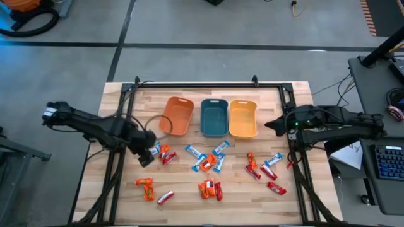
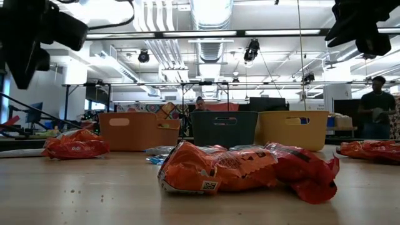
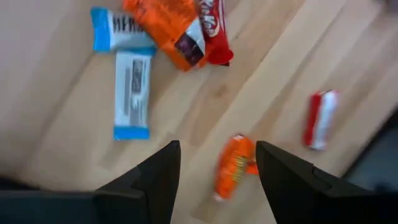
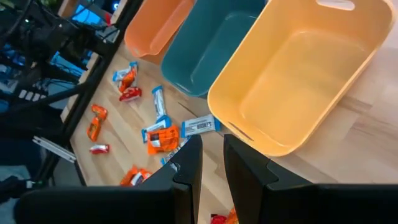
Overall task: Sort candy
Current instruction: Put the white chocolate bar into the orange bin
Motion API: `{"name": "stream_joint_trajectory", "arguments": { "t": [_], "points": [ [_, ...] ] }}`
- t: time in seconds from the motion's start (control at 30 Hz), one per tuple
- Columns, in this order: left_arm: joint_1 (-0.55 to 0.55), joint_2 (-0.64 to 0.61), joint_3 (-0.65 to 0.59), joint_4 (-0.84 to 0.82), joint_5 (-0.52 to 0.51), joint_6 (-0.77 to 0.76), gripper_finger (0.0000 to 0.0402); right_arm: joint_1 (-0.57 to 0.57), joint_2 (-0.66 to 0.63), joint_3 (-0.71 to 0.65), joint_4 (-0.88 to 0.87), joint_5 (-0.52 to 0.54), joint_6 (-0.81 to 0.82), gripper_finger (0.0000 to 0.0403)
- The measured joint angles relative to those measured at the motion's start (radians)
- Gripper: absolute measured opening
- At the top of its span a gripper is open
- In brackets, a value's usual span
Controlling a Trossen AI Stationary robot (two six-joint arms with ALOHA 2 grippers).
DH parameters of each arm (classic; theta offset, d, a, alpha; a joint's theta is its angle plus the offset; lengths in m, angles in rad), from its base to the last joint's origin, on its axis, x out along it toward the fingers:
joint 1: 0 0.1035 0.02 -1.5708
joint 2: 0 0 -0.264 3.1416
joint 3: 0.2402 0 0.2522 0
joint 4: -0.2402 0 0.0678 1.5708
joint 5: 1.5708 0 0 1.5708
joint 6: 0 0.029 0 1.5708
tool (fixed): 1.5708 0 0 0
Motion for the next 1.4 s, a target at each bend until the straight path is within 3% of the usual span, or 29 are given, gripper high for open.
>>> {"name": "stream_joint_trajectory", "arguments": {
  "t": [0.2,0.27,0.77,1.4],
  "points": [
    [-0.117,0.094,-0.004,0.019,-0.216,0.147,0.0192,0.0,0.001,0.0,-0.002,0.003,-0.035,0.0059],
    [-0.118,0.112,-0.021,0.018,-0.244,0.144,0.0192,0.0,0.001,0.0,-0.005,0.003,-0.045,0.0059],
    [-0.072,0.172,-0.139,0.085,-0.173,-0.032,0.0192,0.0,0.002,0.0,-0.009,0.008,-0.01,0.0059],
    [-0.029,0.347,-0.148,0.13,-0.269,0.056,0.0192,0.0,0.002,0.0,-0.008,-0.023,0.046,0.0059]
  ]
}}
